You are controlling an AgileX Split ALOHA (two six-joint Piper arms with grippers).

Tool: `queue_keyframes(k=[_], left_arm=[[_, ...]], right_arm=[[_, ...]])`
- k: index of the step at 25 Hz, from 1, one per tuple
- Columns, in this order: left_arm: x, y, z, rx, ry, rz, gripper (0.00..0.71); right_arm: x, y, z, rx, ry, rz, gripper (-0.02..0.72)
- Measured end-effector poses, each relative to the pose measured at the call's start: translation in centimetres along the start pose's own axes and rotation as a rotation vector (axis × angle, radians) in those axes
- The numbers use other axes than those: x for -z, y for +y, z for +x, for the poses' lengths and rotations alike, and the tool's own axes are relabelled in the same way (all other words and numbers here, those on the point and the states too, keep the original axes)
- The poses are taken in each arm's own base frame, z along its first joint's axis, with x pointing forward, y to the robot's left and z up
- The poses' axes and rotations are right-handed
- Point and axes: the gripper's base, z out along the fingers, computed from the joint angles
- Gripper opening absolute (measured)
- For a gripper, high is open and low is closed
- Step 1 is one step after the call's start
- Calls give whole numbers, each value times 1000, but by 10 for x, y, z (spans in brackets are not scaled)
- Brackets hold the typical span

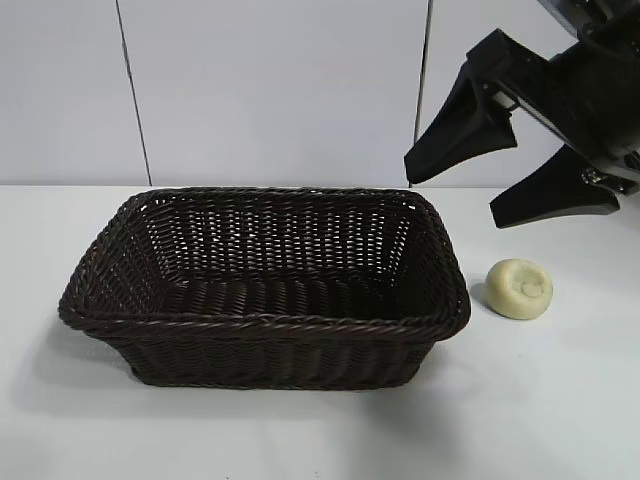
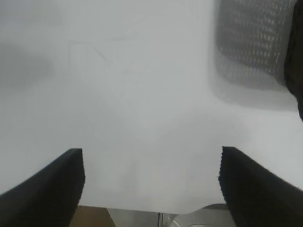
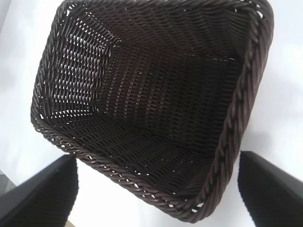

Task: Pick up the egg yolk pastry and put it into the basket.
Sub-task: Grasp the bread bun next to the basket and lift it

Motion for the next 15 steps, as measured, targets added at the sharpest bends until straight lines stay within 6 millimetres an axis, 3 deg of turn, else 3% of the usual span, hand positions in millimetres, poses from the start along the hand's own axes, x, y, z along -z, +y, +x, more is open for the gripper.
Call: queue_keyframes(k=[8, 12, 15], left_arm=[[-3, -3, 68, 3, -153, 4, 571], [-7, -4, 88, 4, -210, 6, 571], [-5, -4, 91, 4, -247, 5, 571]], right_arm=[[0, 0, 0, -8, 0, 0, 654], [0, 0, 0, -11, 0, 0, 654], [0, 0, 0, -11, 0, 0, 654]])
